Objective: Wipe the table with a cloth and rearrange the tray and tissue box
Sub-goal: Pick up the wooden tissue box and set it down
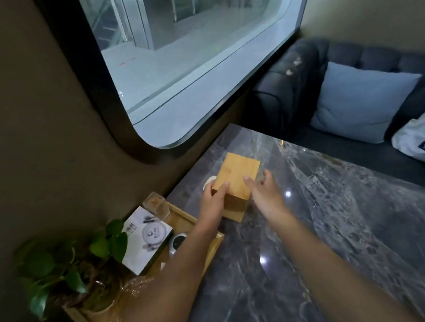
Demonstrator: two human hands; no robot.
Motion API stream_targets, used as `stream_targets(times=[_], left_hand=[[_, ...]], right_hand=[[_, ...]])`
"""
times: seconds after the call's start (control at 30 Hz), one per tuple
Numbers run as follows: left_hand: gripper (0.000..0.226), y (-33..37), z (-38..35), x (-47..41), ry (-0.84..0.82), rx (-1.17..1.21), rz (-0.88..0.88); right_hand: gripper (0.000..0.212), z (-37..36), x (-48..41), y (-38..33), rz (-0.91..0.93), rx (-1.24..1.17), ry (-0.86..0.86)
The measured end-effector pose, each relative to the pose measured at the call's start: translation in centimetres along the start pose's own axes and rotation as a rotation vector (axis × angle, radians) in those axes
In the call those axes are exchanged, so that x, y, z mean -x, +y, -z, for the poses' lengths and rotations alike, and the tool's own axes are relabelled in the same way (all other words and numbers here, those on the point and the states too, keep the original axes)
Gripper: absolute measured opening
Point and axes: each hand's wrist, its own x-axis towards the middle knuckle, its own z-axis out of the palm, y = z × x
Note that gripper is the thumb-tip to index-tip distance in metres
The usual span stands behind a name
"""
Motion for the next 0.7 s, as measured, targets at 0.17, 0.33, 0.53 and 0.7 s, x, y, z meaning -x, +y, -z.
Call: stream_targets(times=[0.17,0.33,0.53,0.7], left_hand=[[0.04,-0.9,-1.9,-0.3,0.067,-0.011,-0.083],[0.035,-0.7,-4.8,1.1,0.114,-0.238,-0.252],[0.043,-0.2,-6.6,1.3,0.039,-0.359,-0.222],[0.026,0.9,-4.6,1.0,0.009,-0.134,-0.092]], right_hand=[[0.059,-0.4,-0.7,0.1,-0.05,-0.12,-0.103],[0.056,1.3,-1.3,1.2,-0.052,-0.191,-0.096],[0.065,3.2,-0.9,2.3,-0.09,-0.312,-0.05],[0.075,3.8,-0.2,1.6,-0.014,-0.106,-0.141]])
